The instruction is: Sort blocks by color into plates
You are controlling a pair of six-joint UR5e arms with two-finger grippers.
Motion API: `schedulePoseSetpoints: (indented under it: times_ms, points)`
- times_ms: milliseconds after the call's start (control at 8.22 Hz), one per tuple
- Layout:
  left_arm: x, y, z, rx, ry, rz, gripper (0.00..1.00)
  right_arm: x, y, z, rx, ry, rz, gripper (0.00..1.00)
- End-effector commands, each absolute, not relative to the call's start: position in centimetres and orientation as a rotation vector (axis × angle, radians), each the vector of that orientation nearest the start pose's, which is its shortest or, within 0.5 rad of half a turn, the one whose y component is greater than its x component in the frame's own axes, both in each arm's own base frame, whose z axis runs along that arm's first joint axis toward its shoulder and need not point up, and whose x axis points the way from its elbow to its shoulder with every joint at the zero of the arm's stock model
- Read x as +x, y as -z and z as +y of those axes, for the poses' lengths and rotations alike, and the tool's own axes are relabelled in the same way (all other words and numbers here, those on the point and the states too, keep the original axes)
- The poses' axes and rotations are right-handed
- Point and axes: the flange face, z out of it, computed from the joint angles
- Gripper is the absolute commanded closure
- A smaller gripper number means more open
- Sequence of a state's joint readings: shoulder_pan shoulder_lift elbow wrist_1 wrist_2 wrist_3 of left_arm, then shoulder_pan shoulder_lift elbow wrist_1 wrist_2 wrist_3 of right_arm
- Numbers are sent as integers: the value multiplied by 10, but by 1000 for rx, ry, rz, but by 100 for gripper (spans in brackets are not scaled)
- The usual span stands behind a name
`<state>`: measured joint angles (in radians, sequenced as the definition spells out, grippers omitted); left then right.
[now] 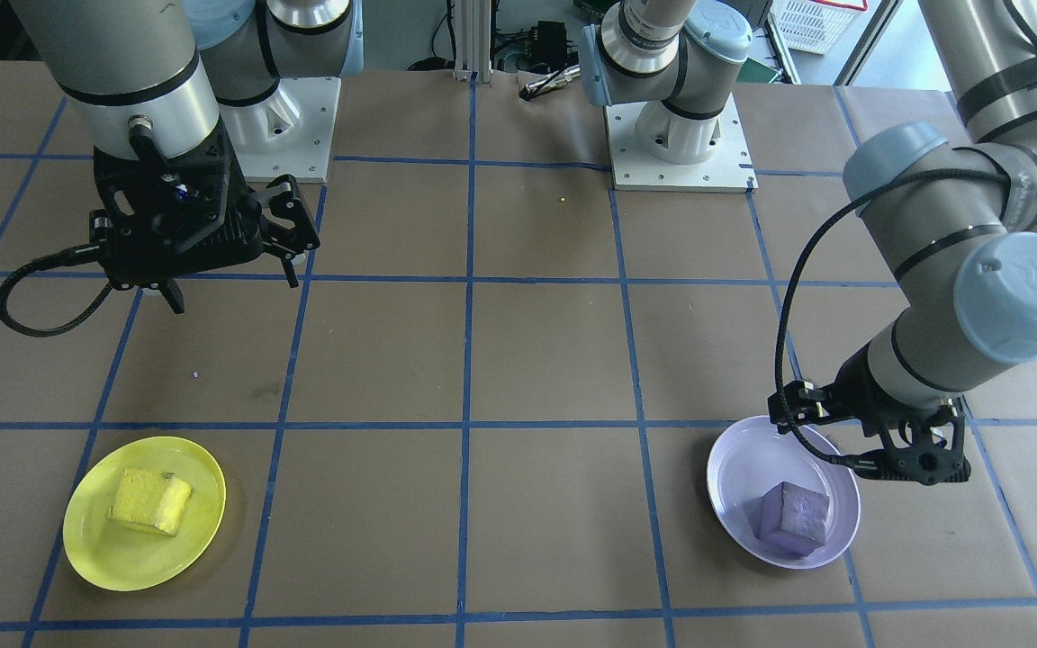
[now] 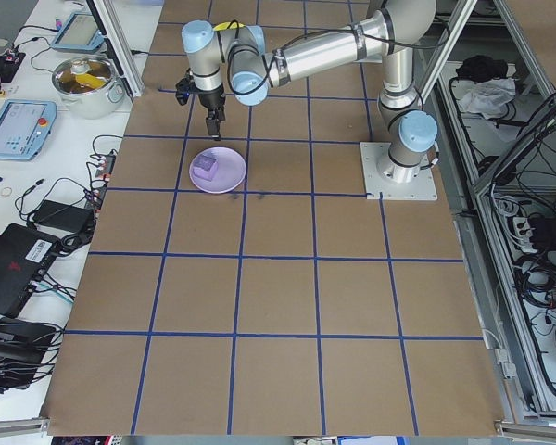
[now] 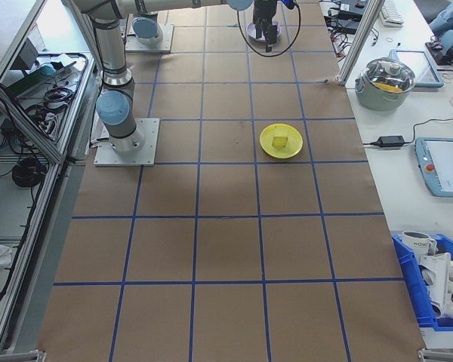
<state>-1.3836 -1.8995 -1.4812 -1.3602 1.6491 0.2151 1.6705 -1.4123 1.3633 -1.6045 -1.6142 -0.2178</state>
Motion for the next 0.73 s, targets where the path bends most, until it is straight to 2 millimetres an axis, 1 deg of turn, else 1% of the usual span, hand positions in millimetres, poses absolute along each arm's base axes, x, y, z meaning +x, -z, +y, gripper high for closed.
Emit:
schedulePoseSetpoints:
  times_ms: [0,122,243,608]
  points:
    - [-40,-440,-594,30,91,3050,0,183,-510,-551,-502,130,3161,0]
    - [-58,-464,-579,15,157,3047,0,184,-511,-551,-502,130,3159,0]
    - [-70,-477,-563,2,176,3045,0,182,-513,-550,-503,134,3170,0]
    - [-92,-485,-532,-17,199,3053,0,185,-508,-552,-501,123,3149,0]
